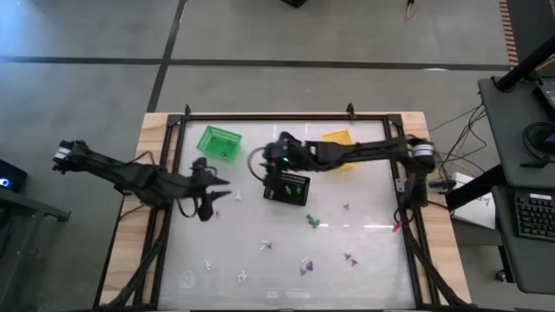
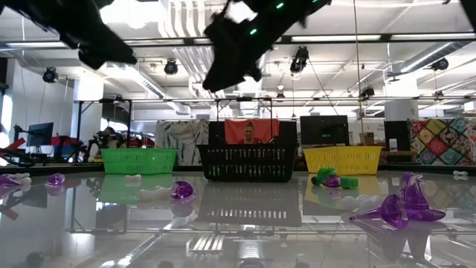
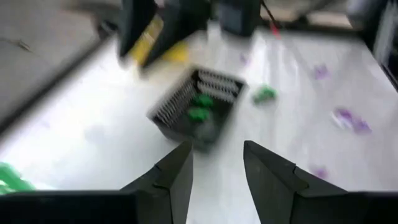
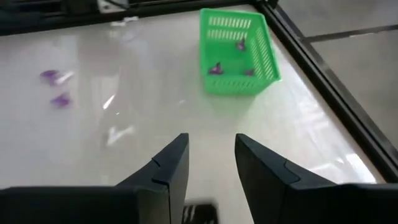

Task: Sort Halloween decoration
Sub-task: Put the white bone toy into the yellow bin

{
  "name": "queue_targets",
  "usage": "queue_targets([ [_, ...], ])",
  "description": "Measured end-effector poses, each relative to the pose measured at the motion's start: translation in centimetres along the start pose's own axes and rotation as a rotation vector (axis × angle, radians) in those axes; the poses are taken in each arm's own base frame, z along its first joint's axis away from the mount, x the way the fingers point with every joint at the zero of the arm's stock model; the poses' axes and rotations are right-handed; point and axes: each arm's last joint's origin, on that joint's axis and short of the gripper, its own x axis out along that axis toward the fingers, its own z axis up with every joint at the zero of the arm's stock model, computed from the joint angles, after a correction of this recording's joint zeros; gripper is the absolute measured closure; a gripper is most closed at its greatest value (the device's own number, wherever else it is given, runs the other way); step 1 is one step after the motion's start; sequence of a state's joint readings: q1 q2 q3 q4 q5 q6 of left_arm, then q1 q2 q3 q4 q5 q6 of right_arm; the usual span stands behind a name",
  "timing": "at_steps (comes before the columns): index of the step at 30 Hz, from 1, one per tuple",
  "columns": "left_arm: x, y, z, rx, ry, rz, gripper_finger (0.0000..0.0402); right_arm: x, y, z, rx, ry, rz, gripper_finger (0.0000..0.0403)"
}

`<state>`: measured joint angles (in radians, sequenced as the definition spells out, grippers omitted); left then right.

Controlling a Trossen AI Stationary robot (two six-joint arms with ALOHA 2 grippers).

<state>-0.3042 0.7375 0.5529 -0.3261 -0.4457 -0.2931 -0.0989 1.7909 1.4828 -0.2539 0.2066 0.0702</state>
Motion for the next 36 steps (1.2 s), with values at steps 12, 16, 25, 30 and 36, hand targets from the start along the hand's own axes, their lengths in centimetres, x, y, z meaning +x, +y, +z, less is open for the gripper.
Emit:
queue_targets([
  [12, 4.6, -1.7, -3.1, 0.108, 0.295, -0.025, 0.0277, -8.1, 3.3, -4.2, 0.008, -0.021, 0.039, 0.0300],
  [16, 5.6, -1.8, -4.8, 0.123, 0.380, -0.044, 0.0277, -9.4, 3.9, -5.5, 0.009, -0.026, 0.008, 0.0306],
  [25, 6.9, -1.0, -7.8, 0.142, 0.380, 0.017, 0.0276, -10.3, 3.7, -7.2, 0.070, -0.082, 0.017, 0.0318],
  [30, 7.9, -0.3, -8.8, 0.135, 0.377, 0.065, 0.0276, -10.2, 3.7, -7.3, 0.076, -0.098, 0.020, 0.0321],
  [36, 8.9, 0.8, -9.9, 0.138, 0.368, 0.100, 0.0276, -10.1, 3.8, -7.3, 0.075, -0.099, 0.020, 0.0321],
])
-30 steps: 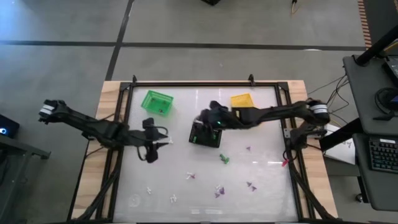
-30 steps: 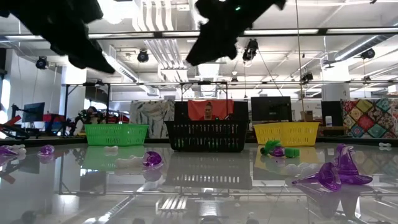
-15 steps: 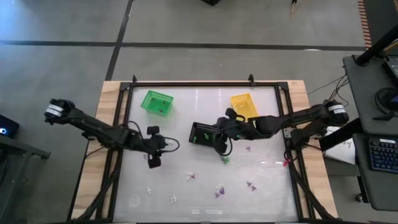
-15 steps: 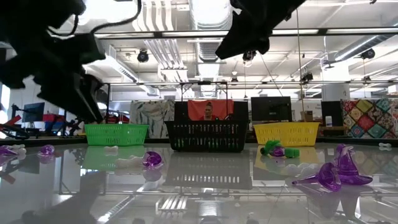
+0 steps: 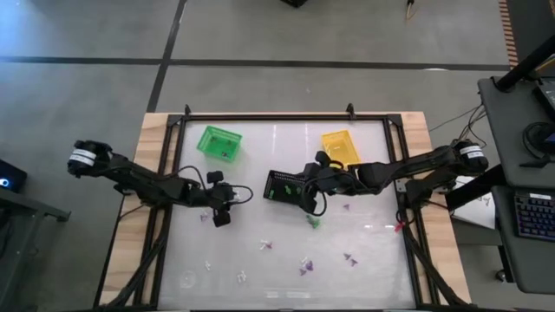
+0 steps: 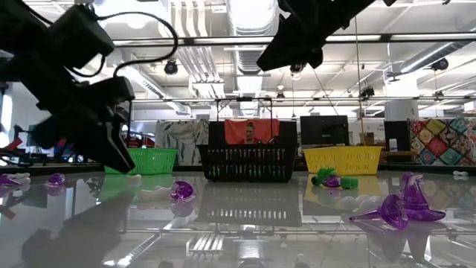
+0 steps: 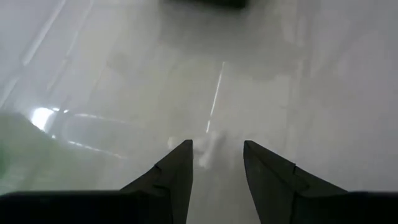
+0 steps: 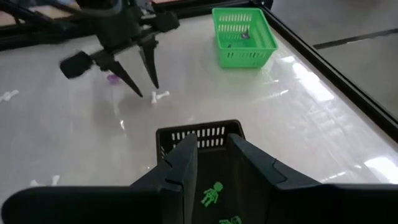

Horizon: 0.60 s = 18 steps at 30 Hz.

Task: Sort Halloween decoration
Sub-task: Put the white bone toy into the yellow bin

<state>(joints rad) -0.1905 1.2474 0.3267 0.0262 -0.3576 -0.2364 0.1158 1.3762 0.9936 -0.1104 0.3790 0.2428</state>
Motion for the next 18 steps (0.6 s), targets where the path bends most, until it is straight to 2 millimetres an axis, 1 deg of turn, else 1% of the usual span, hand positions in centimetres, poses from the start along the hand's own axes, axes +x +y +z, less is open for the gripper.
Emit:
queue_targets([
  [4, 0.7, 0.2, -0.3, 0.011, 0.023, 0.017, 0.0277, 0.0, 0.0, 0.0, -0.001, -0.002, -0.012, 0.0321],
  [11, 1.4, 0.0, -0.5, 0.013, 0.038, 0.000, 0.0278, 0.0, -0.1, 0.0, -0.008, -0.001, -0.015, 0.0321],
  [15, 1.4, 0.0, -0.6, 0.010, 0.043, -0.002, 0.0292, 0.0, -0.1, 0.0, -0.011, 0.001, -0.016, 0.0321],
  [18, 1.3, 0.0, -0.5, 0.008, 0.041, -0.008, 0.0313, 0.0, -0.1, 0.0, -0.012, 0.002, -0.016, 0.0321],
])
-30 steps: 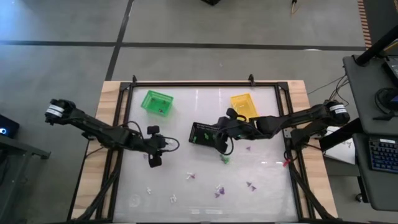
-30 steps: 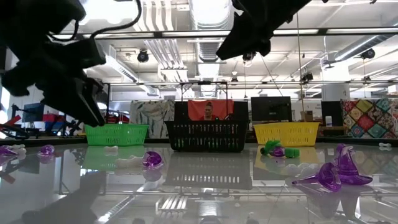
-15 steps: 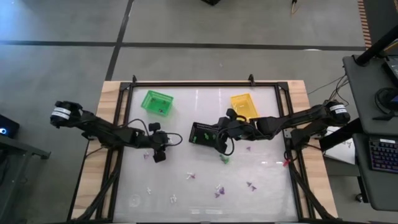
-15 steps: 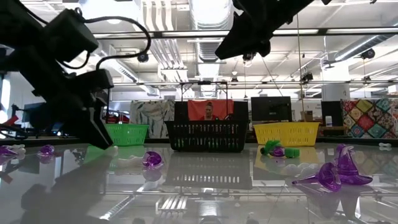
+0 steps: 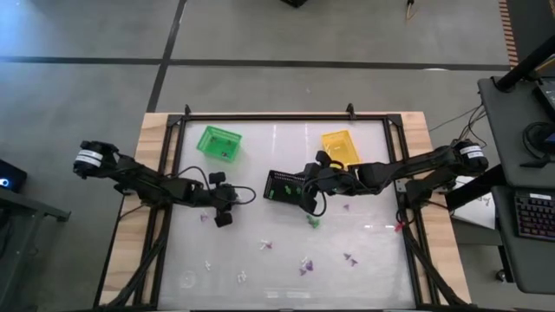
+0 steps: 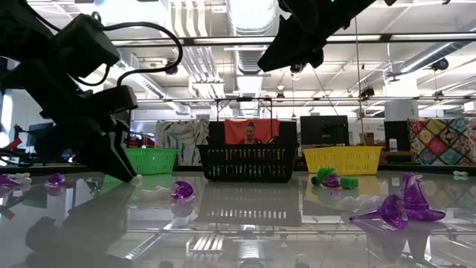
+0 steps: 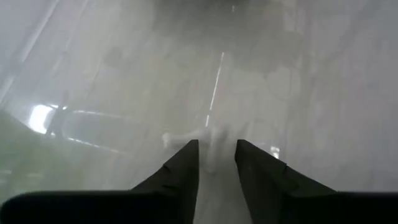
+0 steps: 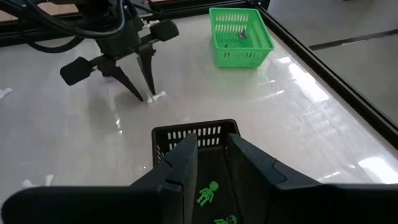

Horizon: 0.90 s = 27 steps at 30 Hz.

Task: Sort Halloween decoration
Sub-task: Put the white bone toy into the yellow bin

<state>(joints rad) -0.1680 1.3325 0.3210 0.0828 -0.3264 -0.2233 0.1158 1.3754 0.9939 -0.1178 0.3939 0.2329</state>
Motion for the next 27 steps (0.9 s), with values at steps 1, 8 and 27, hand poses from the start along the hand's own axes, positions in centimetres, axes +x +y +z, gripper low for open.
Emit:
queue_targets([
  [1, 0.0, 0.0, 0.0, -0.003, 0.000, -0.003, 0.0322, 0.0, 0.0, 0.0, -0.001, 0.001, 0.000, 0.0321],
  [8, -0.3, 0.0, 0.0, -0.007, 0.000, -0.014, 0.0393, 0.0, 0.0, 0.0, -0.010, 0.003, 0.000, 0.0321],
  [27, -3.9, 0.0, 4.0, -0.025, -0.246, -0.094, 0.0401, 0.5, 0.3, -0.6, -0.063, -0.009, 0.021, 0.0321],
])
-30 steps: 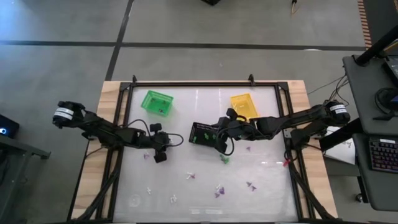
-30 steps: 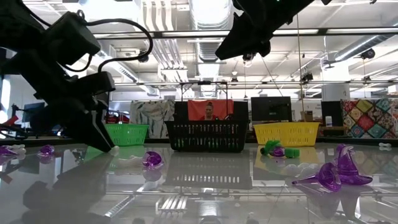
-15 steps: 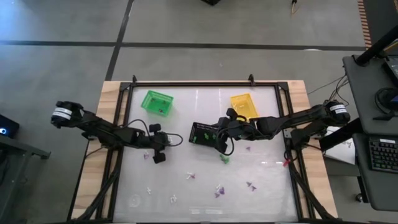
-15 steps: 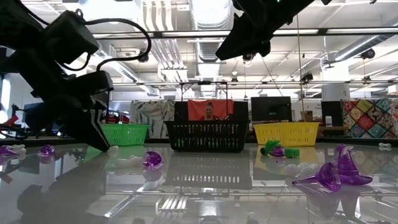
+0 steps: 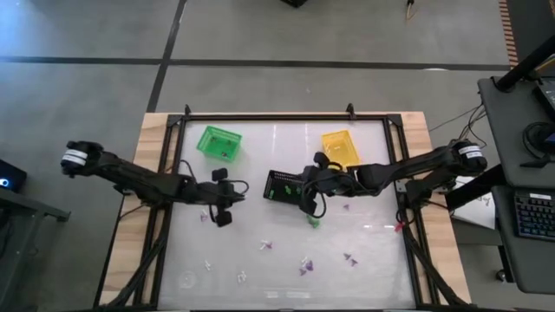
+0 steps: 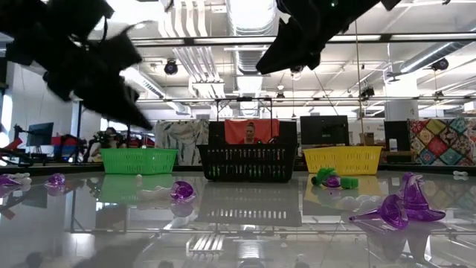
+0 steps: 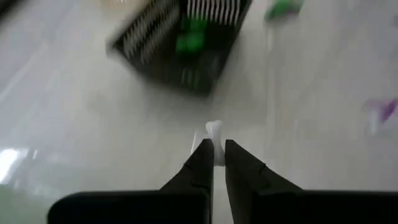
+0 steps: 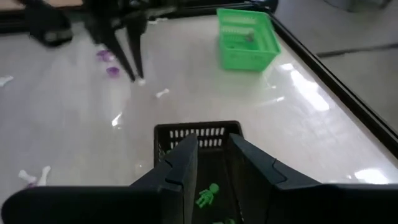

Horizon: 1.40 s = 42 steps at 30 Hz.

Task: Sort Halloween decoration
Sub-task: Put the white bone toy into the yellow bin

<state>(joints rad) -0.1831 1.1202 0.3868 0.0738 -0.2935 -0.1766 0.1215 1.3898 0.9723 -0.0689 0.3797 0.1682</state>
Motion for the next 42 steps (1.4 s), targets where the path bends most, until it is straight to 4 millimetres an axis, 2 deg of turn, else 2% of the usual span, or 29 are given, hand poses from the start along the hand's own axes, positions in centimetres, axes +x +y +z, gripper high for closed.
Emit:
queue_targets([
  [9, -1.4, -0.5, 4.2, 0.010, -0.420, -0.094, 0.0401, 3.1, 1.5, -1.8, -0.104, -0.291, 0.175, 0.0321],
  [12, -1.4, -0.6, 4.8, 0.008, -0.494, -0.102, 0.0401, 4.1, 2.0, -1.9, -0.135, -0.414, 0.170, 0.0321],
  [18, -0.8, -0.9, 5.0, 0.002, -0.533, -0.106, 0.0402, 5.6, 2.7, -1.5, -0.154, -0.606, 0.175, 0.0321],
  [24, -0.1, -1.1, 5.1, -0.014, -0.552, -0.112, 0.0402, 6.6, 3.2, -1.2, -0.157, -0.613, 0.175, 0.0321],
  [33, 0.3, -1.3, 5.1, -0.018, -0.563, -0.113, 0.0401, 6.6, 3.2, -1.2, -0.134, -0.610, 0.183, 0.0324],
  [42, 0.2, -1.2, 5.3, -0.026, -0.591, -0.116, 0.0401, 6.7, 3.2, -1.2, -0.128, -0.606, 0.186, 0.0363],
])
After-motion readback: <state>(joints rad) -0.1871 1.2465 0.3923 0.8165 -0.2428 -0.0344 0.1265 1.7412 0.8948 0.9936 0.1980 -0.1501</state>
